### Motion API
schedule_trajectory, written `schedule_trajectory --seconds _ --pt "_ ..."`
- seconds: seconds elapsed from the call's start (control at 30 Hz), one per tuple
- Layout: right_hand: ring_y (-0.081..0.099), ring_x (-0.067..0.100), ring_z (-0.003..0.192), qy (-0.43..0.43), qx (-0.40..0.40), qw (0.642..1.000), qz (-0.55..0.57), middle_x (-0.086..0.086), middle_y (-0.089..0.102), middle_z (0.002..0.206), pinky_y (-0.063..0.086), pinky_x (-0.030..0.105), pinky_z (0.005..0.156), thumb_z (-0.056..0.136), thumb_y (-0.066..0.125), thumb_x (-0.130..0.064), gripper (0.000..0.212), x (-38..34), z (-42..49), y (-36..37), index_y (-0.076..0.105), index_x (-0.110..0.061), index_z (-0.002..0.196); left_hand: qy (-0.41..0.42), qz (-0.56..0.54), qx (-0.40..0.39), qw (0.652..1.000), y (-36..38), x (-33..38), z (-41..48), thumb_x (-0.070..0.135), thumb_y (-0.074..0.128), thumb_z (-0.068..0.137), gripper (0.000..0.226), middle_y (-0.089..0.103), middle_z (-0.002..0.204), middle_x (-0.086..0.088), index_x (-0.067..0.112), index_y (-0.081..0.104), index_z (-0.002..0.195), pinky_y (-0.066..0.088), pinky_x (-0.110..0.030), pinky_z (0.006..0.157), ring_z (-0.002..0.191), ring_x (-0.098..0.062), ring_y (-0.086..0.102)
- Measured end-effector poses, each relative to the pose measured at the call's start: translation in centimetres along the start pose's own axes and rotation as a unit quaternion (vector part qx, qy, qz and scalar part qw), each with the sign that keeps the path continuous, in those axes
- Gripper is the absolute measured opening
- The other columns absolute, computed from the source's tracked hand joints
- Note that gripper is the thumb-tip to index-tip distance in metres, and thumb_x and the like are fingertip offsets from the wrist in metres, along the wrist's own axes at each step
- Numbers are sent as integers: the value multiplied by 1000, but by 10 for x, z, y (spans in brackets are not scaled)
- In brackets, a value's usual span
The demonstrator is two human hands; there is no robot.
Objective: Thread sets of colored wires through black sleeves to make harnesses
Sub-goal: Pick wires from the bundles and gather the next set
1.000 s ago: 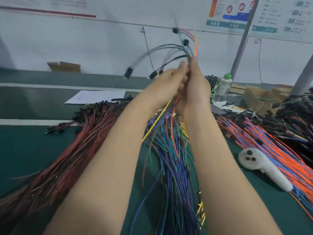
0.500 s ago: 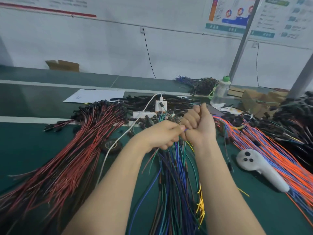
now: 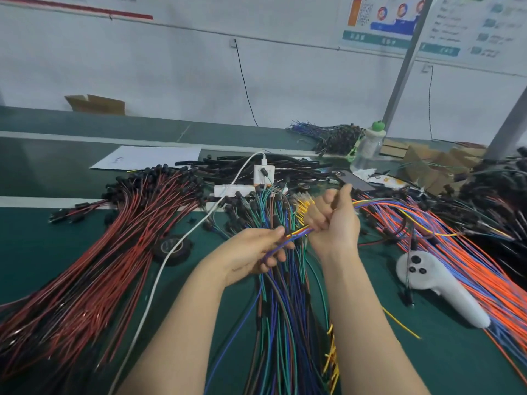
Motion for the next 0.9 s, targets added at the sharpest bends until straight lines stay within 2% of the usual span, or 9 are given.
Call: schedule_trajectory --seconds 0.13,0.27,0.37,0.53,0.63,0.77,0.8,0.9 --pt "14 5 31 -35 3 999 1 -9 19 40 12 18 35 104 28 -43 50 -1 0 -4 36 -15 63 -42 -211 45 976 -2 -20 0 31 45 98 29 71 73 -7 8 61 90 56 -22 52 57 -10 67" --pt "15 6 33 -48 7 999 -12 -9 19 42 14 18 34 104 28 -42 50 3 0 -5 37 -14 64 -46 -334 20 941 7 -22 2 29 37 102 34 73 84 -15 2 58 97 60 -30 66 71 -22 72" --pt "15 5 32 -24 16 998 -60 -9 18 41 13 18 33 104 32 -39 47 11 0 -5 39 -15 64 -36 -376 50 925 5 -21 3 22 32 103 34 72 79 -17 -1 57 97 56 -35 70 67 -23 72" --pt "19 7 31 31 7 989 -143 -8 21 40 16 18 35 103 36 -38 46 40 -7 -3 41 -13 64 -3 -353 87 932 6 -17 7 16 34 102 31 69 74 -9 3 58 87 59 -26 61 65 -16 66" --pt "18 8 31 42 -1 988 -148 -6 21 39 16 16 36 102 34 -42 51 58 -12 1 41 -12 61 7 -311 103 945 9 -16 7 17 35 103 34 64 67 -1 10 57 79 54 -22 58 61 -10 60" --pt "15 6 31 13 11 997 -81 -7 19 41 12 14 35 103 32 -43 54 55 -12 1 40 -12 59 23 -319 94 943 8 -12 4 20 31 104 34 65 72 -4 9 58 86 49 -26 69 72 -16 56" --pt "15 6 31 4 17 998 -67 -7 19 41 13 14 34 103 31 -43 53 49 -11 -1 40 -13 60 28 -297 85 951 7 -11 2 20 33 103 33 66 76 -5 9 59 88 51 -28 71 74 -17 58" --pt "16 6 31 -13 20 999 -29 -9 19 40 14 15 35 103 28 -45 52 33 -7 -8 37 -14 62 15 -143 68 987 1 -12 -5 20 46 100 18 68 86 -8 9 60 97 57 -27 70 74 -16 67"
Point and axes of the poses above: each hand's wrist, its own z-axis towards the middle knuckle, its own y-axis out of the palm, x = y × z, the point moved 6 cm from there along z, towards the middle knuckle
